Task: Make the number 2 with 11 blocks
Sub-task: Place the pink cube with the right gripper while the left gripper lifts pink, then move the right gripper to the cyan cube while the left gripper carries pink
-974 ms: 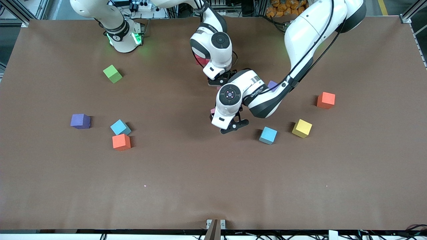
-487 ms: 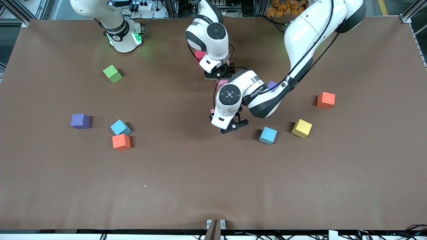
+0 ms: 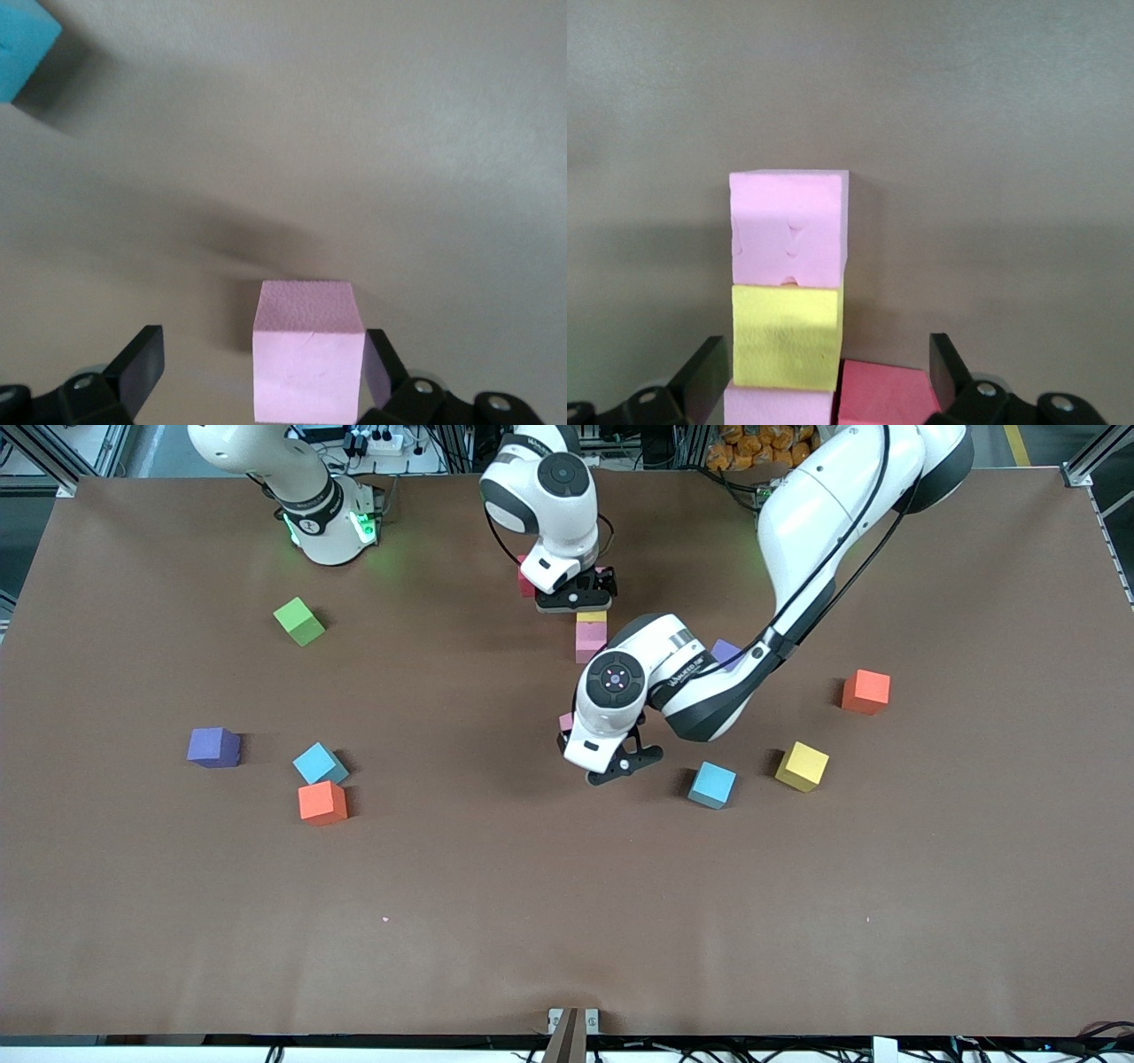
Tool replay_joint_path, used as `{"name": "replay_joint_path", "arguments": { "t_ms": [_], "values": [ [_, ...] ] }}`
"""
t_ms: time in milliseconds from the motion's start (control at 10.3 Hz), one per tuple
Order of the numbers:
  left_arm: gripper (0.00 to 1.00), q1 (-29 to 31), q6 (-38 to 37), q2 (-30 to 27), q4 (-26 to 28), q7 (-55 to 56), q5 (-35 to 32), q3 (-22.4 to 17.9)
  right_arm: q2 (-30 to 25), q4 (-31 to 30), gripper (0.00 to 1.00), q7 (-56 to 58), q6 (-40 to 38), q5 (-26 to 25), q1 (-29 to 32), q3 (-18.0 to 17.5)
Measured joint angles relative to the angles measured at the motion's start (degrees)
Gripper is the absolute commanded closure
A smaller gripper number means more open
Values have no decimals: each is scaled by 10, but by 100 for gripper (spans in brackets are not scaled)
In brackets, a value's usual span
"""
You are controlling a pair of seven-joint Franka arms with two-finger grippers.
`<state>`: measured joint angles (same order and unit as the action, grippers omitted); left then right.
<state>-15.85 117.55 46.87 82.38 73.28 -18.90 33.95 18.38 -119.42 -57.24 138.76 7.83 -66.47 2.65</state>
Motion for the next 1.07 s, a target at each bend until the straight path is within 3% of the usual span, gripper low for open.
{"name": "replay_joint_path", "arguments": {
  "t_ms": [195, 390, 1071],
  "values": [
    [0, -2, 0, 0, 0, 0, 1, 1, -19, -14, 0, -1, -23, -18, 0, 10],
    [0, -8, 18, 3, 1, 0, 3, 1, -33, -16, 0, -1, -50, -43, 1, 48],
    [0, -30, 54, 29, 4, 18, 15, 0, -47, -19, 0, 177, -56, -50, 13, 252]
  ]
}}
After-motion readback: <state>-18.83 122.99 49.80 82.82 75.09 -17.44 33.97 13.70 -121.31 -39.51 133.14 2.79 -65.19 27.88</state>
